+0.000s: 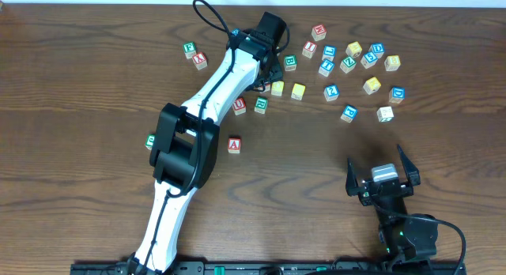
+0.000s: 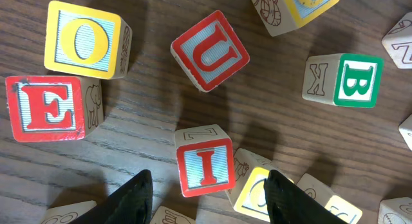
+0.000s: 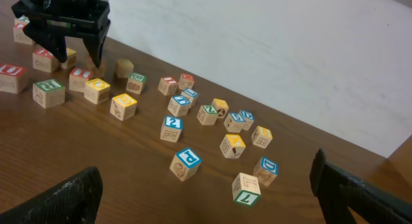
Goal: Spell out AI2
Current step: 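Move the left gripper back over the red-bordered I block, then lower the left gripper and grasp the red I block, then lift the I block and carry it beside the A block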
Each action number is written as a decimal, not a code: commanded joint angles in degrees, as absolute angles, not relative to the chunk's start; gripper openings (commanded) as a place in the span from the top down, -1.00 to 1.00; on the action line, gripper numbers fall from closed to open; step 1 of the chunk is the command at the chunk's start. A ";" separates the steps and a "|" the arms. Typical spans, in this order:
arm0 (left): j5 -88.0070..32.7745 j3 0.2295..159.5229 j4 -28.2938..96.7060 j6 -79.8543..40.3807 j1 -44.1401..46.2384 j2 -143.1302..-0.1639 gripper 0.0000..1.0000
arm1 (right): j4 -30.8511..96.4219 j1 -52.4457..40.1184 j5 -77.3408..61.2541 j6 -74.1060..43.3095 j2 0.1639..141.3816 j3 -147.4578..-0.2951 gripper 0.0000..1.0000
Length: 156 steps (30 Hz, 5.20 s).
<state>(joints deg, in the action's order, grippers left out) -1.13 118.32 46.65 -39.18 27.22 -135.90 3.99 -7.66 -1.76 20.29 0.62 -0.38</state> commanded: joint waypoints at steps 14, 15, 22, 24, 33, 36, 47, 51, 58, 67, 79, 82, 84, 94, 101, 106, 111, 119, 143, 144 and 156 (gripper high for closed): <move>0.78 118.93 45.98 -38.65 27.33 -139.57 -0.10 | 4.14 -7.60 -1.89 19.77 0.30 -0.32 -0.99; 0.78 118.93 45.93 -38.65 27.33 -139.65 -0.10 | 4.14 -7.60 -1.89 19.77 0.27 -0.32 -0.98; 0.91 118.93 45.98 -38.68 27.33 -141.18 -0.10 | 4.14 -7.60 -1.89 19.77 0.30 -0.32 -0.99; 0.91 118.93 45.98 -38.65 27.33 -141.25 -0.10 | 4.14 -7.60 -1.89 19.77 0.30 -0.32 -0.99; 0.91 118.93 45.74 -38.63 27.33 -141.25 -0.10 | 4.14 -7.60 -1.89 19.77 0.30 -0.32 -0.99; 0.89 118.93 45.74 -38.65 27.33 -141.25 0.17 | 4.14 -7.60 -1.89 19.77 0.27 -0.32 -0.99; 0.75 118.93 46.04 -38.37 27.33 -141.25 0.36 | 4.14 -7.60 -1.89 19.77 0.27 -0.32 -0.99; 0.64 118.93 46.57 -37.82 27.33 -141.25 0.36 | 4.14 -7.60 -1.89 19.77 0.30 -0.32 -0.99; 0.69 118.93 47.79 -34.85 27.33 -141.25 0.36 | 4.14 -7.60 -1.89 19.77 0.30 -0.32 -0.99; 4.16 118.96 49.12 -31.03 27.31 -141.25 0.36 | 4.14 -7.60 -1.89 19.77 0.27 -0.32 -0.99; 5.65 118.96 50.04 -28.08 27.29 -141.23 0.37 | 4.14 -7.60 -1.89 19.77 0.27 -0.32 -0.99; 5.67 118.96 50.04 -28.08 27.29 -141.23 0.36 | 4.14 -7.60 -1.89 19.77 0.30 -0.32 -0.99; 5.65 118.96 50.06 -28.08 27.29 -141.23 0.36 | 4.14 -7.60 -1.89 19.77 0.30 -0.32 -0.98; 5.63 119.02 50.33 -27.03 27.29 -138.39 0.37 | 4.14 -7.60 -1.89 19.77 0.27 -0.32 -0.99; 5.65 119.02 51.51 -25.08 27.29 -130.13 0.37 | 4.14 -7.60 -1.89 19.77 0.27 -0.32 -0.99; 5.65 119.02 53.17 -23.97 27.29 -122.69 0.37 | 4.14 -7.60 -1.89 19.77 0.30 -0.32 -0.99; 5.65 119.02 59.86 -23.83 27.29 -114.93 0.37 | 4.14 -7.60 -1.89 19.77 0.27 -0.32 -0.98; 5.61 118.39 77.23 -22.33 28.25 -111.53 0.77 | 4.14 -7.60 -1.89 19.77 0.30 -0.32 -0.99; 5.56 95.79 66.04 -22.76 36.58 -111.53 0.75 | 4.14 -7.60 -1.89 19.75 0.30 -0.32 -0.98; 5.54 93.78 64.12 -23.24 36.51 -111.53 0.75 | 4.14 -7.60 -1.87 19.77 0.30 -0.32 -0.99; -1.28 88.88 54.63 -29.67 36.51 -111.53 0.76 | 4.14 -7.60 -1.89 19.77 0.27 -0.32 -0.99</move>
<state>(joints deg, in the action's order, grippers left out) -0.36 89.58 55.07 -26.41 36.75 -111.74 3.99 -7.66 -1.76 20.29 0.62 -0.38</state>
